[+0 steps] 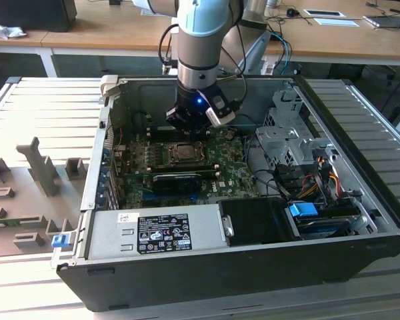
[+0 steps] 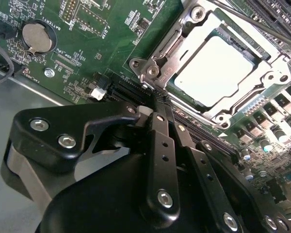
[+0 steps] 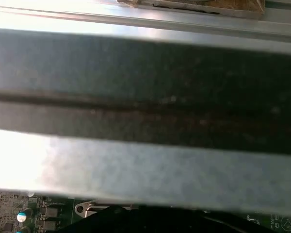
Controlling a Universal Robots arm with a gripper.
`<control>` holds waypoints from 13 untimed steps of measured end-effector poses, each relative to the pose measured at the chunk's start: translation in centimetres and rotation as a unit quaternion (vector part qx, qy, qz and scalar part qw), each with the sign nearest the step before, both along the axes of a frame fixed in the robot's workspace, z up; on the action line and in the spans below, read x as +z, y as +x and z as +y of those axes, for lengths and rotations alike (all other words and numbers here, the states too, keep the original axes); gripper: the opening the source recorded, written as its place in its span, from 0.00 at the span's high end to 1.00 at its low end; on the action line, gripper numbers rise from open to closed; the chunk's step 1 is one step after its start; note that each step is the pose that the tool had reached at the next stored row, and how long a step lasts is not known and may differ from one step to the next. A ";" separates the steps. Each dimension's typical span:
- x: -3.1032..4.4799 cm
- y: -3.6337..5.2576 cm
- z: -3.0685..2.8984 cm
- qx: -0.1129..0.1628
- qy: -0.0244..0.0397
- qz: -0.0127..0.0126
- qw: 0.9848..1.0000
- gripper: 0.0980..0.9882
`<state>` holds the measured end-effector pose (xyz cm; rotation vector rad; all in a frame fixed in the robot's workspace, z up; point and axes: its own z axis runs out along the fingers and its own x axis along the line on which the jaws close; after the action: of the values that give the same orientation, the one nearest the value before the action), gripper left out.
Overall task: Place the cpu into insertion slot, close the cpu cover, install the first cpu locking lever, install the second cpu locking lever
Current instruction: 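Install the first cpu locking lever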
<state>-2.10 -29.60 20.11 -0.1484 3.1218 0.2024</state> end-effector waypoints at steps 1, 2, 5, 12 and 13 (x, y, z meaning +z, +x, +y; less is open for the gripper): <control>-0.04 0.01 -0.02 0.000 0.000 0.000 1.000 0.99; -0.07 0.01 -0.04 0.000 0.001 0.000 1.000 0.99; -0.11 0.01 -0.07 0.000 0.005 0.000 1.000 0.99; 0.27 0.03 -0.06 0.000 0.007 0.000 1.000 0.99; 0.49 0.02 -0.07 0.000 0.007 0.000 1.000 0.99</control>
<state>-2.08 -29.67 20.60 -0.1481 3.1196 0.2232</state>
